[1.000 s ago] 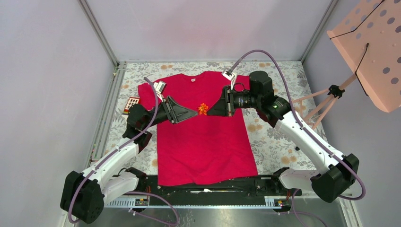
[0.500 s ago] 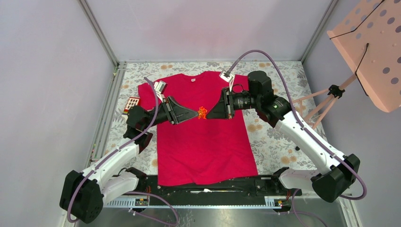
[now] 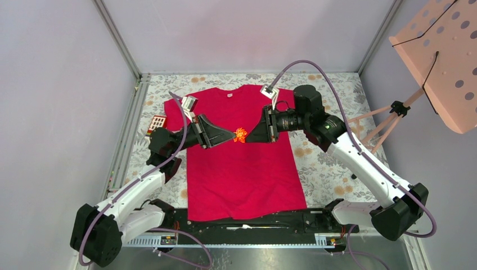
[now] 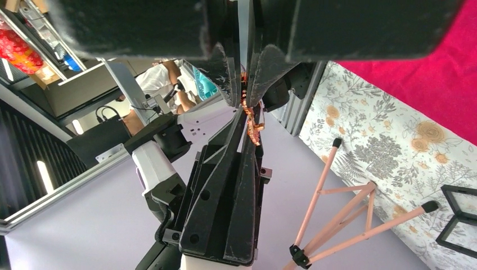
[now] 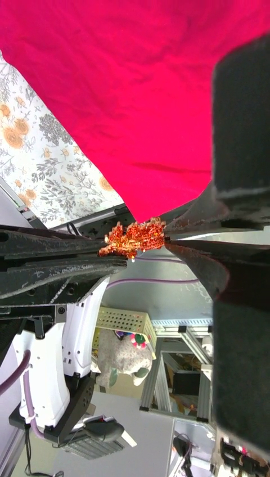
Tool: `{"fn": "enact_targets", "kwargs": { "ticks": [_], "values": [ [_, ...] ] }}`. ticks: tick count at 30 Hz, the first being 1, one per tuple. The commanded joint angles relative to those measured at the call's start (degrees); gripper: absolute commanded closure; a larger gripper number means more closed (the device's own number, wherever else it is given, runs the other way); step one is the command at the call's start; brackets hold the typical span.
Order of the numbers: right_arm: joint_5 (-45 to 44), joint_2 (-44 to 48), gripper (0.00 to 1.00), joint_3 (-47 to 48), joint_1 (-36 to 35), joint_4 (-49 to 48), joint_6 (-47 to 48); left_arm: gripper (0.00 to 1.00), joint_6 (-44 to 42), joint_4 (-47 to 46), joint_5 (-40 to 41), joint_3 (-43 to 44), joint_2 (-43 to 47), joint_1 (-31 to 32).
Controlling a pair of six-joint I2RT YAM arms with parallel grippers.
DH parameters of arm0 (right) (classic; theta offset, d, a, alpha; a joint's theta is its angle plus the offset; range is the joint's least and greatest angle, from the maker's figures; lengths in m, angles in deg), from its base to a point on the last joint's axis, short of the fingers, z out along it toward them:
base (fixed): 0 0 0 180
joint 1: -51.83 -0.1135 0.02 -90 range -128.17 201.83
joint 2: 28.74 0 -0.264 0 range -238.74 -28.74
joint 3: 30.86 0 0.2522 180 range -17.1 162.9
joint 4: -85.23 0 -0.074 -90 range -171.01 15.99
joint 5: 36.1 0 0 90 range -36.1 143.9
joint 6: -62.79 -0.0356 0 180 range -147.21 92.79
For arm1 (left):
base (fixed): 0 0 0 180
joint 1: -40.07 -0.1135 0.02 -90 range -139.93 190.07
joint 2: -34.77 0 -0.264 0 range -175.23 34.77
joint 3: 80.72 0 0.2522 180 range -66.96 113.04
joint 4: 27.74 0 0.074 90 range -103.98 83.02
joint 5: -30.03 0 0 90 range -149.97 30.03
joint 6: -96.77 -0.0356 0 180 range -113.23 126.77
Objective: Pin the brooch onto the clothing
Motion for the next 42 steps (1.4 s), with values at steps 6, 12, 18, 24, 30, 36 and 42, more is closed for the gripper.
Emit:
{"fn": "enact_targets", "kwargs": {
  "ticks": [6, 12, 18, 24, 30, 36, 42],
  "values": [
    [-12.69, 4.65, 0.35, 0.08, -0.15, 2.19, -1.2, 1.0, -34.66, 38.97, 9.61, 7.98, 10.51, 1.96],
    [-23.42, 6.74, 0.28, -0.71, 0.62, 5.26, -9.71, 1.0, -58.24, 61.44, 26.51, 15.93, 13.0, 6.6],
    [-22.87, 4.47, 0.33, -2.24, 0.64, 1.87, -24.56, 1.0, -73.39, 68.08, 45.22, 22.11, 9.67, 19.07],
    [-25.37, 2.16, 0.38, -2.14, -0.78, 4.08, -31.23, 1.0, -81.89, 65.93, 63.83, 23.42, 4.28, 33.29],
    [-29.22, 1.04, 0.42, -2.49, -3.23, 8.61, -33.86, 1.0, -82.6, 63.48, 64.97, 23.01, 2.45, 37.21],
    [-31.94, 0.68, 0.44, -3.26, -5.12, 9.81, -35.87, 1.0, -81.69, 62.67, 69.61, 21.82, 0.31, 40.74],
    [-33.13, -2.32, 0.49, -0.27, -7.16, 11.08, -35.46, 1.0, -81.33, 62.33, 71.39, 21.54, 0.27, 42.31]
  ]
}}
